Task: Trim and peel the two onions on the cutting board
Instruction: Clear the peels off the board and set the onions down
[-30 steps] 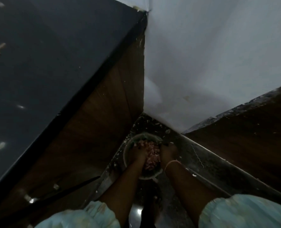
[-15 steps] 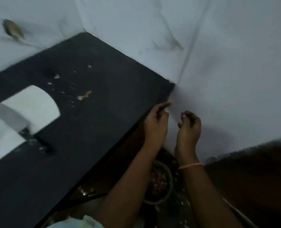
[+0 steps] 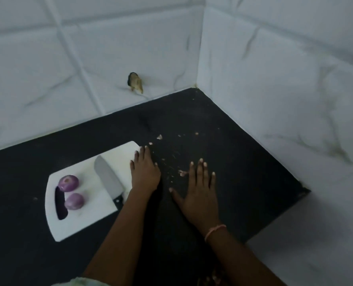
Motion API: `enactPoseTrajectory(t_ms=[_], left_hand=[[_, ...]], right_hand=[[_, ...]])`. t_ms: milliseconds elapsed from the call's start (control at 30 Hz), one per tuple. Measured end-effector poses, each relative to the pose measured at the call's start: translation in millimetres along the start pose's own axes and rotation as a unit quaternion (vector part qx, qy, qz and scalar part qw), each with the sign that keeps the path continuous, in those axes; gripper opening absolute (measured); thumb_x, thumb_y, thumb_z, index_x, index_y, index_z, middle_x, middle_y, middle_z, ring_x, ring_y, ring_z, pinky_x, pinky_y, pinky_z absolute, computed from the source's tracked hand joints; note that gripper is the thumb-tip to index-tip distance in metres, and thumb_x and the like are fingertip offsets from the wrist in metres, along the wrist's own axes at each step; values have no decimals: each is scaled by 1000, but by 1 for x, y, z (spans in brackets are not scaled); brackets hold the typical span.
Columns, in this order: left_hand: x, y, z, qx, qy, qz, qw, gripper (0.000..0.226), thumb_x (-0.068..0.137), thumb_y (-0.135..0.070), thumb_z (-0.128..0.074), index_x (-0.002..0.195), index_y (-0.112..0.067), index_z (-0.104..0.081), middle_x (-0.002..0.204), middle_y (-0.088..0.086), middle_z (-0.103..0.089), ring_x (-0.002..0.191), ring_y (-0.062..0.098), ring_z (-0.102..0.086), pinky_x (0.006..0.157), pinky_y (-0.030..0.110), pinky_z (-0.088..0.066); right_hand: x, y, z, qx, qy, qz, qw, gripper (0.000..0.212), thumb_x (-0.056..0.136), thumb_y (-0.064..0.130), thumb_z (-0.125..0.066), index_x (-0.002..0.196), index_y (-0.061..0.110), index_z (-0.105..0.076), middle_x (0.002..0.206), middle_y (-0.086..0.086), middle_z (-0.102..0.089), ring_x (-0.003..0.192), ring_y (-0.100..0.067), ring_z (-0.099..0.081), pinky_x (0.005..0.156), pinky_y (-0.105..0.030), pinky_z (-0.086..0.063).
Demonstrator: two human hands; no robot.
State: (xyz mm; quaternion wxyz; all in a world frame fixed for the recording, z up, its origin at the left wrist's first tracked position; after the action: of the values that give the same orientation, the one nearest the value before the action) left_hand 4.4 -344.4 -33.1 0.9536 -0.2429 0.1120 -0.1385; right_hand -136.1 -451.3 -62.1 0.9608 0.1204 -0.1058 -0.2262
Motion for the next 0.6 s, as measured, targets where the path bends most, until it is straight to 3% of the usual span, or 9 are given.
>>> enactPoseTrajectory(t_ms=[267, 400, 500, 533, 600], left_hand=[[10, 9, -9, 19, -4, 4, 1000, 64, 107, -21, -32, 159, -11, 2, 168, 7, 11, 155, 23, 12, 123, 40, 7], [8, 12, -9, 11, -12, -7, 1000, 63, 107, -22, -31, 159, -13, 3, 168, 4, 11, 154, 20, 13, 123, 37, 8], [9, 14, -5, 12, -34, -10, 999, 61, 107, -25, -32, 160, -15, -3, 169, 4, -2, 155, 20, 0, 124, 37, -1], [12, 15, -2, 8, -56, -8, 998, 60, 107, -26, -33, 160, -16, -9, 167, 4, -12, 154, 21, -10, 124, 37, -7], [18, 17, 3, -6, -94, -11, 996, 57, 105, -24, -37, 159, -18, -20, 157, 5, -34, 144, 23, -30, 119, 37, -21]], right_hand=[[106, 4, -16, -20, 7, -7, 1000, 105, 84, 82, -26, 154, 4, -14, 162, -18, -8, 150, -29, -9, 121, -50, -9], [152, 2, -16, 57, 4, 28, 998, 88, 94, 68, -28, 155, 6, -10, 163, -14, -7, 151, -23, -6, 123, -41, -6], [173, -23, -7, 152, -67, 5, 986, 61, 103, 40, -32, 153, 7, -20, 160, -13, -21, 149, -23, -16, 123, -41, -12], [177, -35, -4, 166, -91, -43, 981, 58, 103, 33, -35, 152, 4, -23, 158, -17, -26, 148, -26, -20, 122, -44, -15], [179, -49, -6, 155, -66, -107, 980, 60, 102, 29, -39, 151, -1, -21, 156, -22, -26, 147, -32, -22, 121, -46, -16]])
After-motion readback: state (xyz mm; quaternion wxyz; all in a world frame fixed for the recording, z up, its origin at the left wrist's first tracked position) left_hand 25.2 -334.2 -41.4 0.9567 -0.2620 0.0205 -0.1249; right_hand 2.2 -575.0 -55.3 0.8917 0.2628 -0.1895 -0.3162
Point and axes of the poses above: each hand's wrist, its own x-axis towards the middle knuckle, its own z-axis out of the back of the hand, y = z × x, the point moved 3 cm from there along x, towards the middle knuckle
